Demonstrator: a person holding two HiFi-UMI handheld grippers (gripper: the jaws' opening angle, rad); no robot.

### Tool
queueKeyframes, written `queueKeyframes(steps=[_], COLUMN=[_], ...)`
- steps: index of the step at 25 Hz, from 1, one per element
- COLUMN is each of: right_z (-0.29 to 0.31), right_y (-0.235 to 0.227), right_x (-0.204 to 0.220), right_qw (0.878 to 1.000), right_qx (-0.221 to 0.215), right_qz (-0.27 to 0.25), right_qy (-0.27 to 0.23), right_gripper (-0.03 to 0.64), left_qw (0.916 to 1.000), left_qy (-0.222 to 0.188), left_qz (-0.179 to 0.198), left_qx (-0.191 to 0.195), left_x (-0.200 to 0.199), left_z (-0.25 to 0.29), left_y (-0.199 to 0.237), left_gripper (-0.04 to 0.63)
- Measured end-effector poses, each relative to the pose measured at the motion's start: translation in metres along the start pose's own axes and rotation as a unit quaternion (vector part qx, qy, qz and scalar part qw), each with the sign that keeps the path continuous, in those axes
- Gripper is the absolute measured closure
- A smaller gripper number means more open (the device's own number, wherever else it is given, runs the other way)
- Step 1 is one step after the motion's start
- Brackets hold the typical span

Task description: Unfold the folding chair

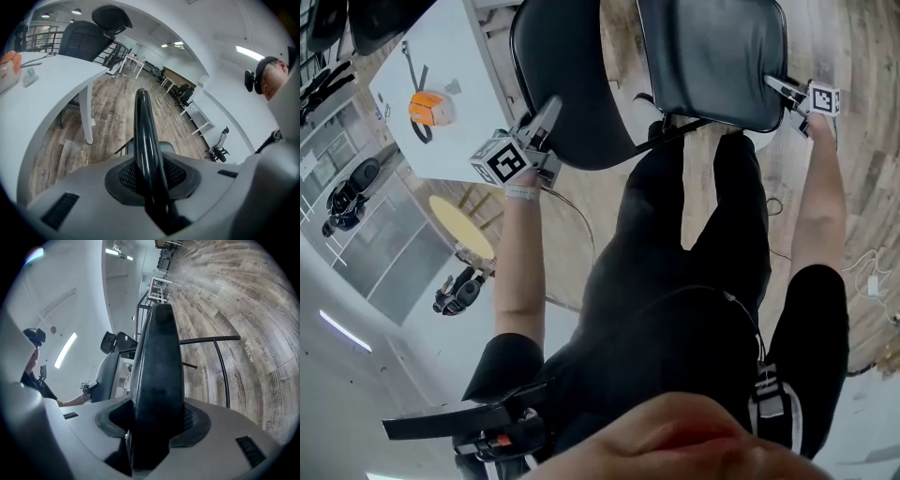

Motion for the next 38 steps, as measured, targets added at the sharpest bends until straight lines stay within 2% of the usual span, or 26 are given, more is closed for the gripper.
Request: queueKeyframes(steps=[2,5,7,10,12,15,20,24,26,28,31,32,33,35,36,38], right_z=[-0.006,0.003,0.007,0.008,0.007,0.010,0.007,0.001,0.004,0.005,-0.001,-0.004,-0.008,-0.016,-0.020,-0.031], right_y=[-0.015,-0.005,-0.001,-0.014,-0.024,-0.022,-0.027,-0.051,-0.049,-0.049,-0.054,-0.057,-0.061,-0.061,-0.055,-0.041], right_x=[0.004,0.002,0.001,0.007,0.007,0.005,0.008,0.012,0.011,0.007,0.000,-0.003,-0.004,-0.007,-0.014,-0.034], right_qw=[1.000,0.995,0.991,0.993,0.995,0.991,0.991,0.998,0.995,0.995,0.998,0.998,0.999,0.997,0.993,0.978], right_qx=[0.011,-0.078,-0.118,-0.099,-0.087,-0.118,-0.110,-0.058,-0.077,-0.090,-0.054,-0.035,-0.013,0.027,0.051,0.110], right_qz=[0.006,0.041,0.047,0.058,0.048,0.048,0.072,0.038,0.052,0.038,-0.026,-0.042,-0.050,-0.074,-0.103,-0.172], right_qy=[0.001,-0.036,-0.047,-0.032,-0.024,-0.039,-0.029,-0.011,-0.024,-0.029,-0.019,-0.015,-0.008,0.013,0.025,0.045], right_gripper=[0.419,0.414,0.413,0.407,0.403,0.396,0.385,0.382,0.377,0.376,0.351,0.292,0.249,0.230,0.230,0.230], left_qw=[1.0000,0.9999,0.9998,0.9998,0.9995,0.9992,0.9994,0.9992,0.9993,0.9995,0.9997,0.9997,0.9997,0.9989,0.9982,0.9958], left_qy=[0.002,0.007,0.009,0.010,0.015,0.026,0.024,0.027,0.028,0.025,0.020,0.012,-0.002,-0.037,-0.053,-0.084], left_qz=[-0.001,0.001,0.003,-0.003,0.001,0.012,0.010,0.014,0.015,0.011,0.007,0.011,0.015,0.025,0.028,0.033], left_qx=[0.005,0.013,0.015,0.019,0.027,0.029,0.024,0.025,0.022,0.016,0.015,0.018,0.021,0.014,0.005,-0.018], left_x=[0.003,0.007,0.010,0.013,0.013,0.016,0.018,0.022,0.021,0.020,0.019,0.016,0.014,0.007,0.004,-0.007], left_z=[0.006,0.011,0.013,0.015,0.020,0.025,0.029,0.034,0.038,0.038,0.036,0.035,0.034,0.025,0.017,-0.004], left_y=[0.003,0.006,0.008,0.015,0.015,0.004,-0.007,-0.016,-0.017,-0.016,-0.021,-0.022,-0.022,-0.017,-0.014,-0.013], left_gripper=[0.526,0.525,0.523,0.522,0.522,0.517,0.517,0.517,0.517,0.517,0.517,0.514,0.498,0.444,0.419,0.402])
Point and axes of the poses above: the fingertips, and each gripper's own axes: z forward along the fingers, y to its left, x out of its underside, the point moved 1 cm from there along -z, backward along the fingers, and after that the axes turned 8 degrees about -z, right-handed, at the moved point
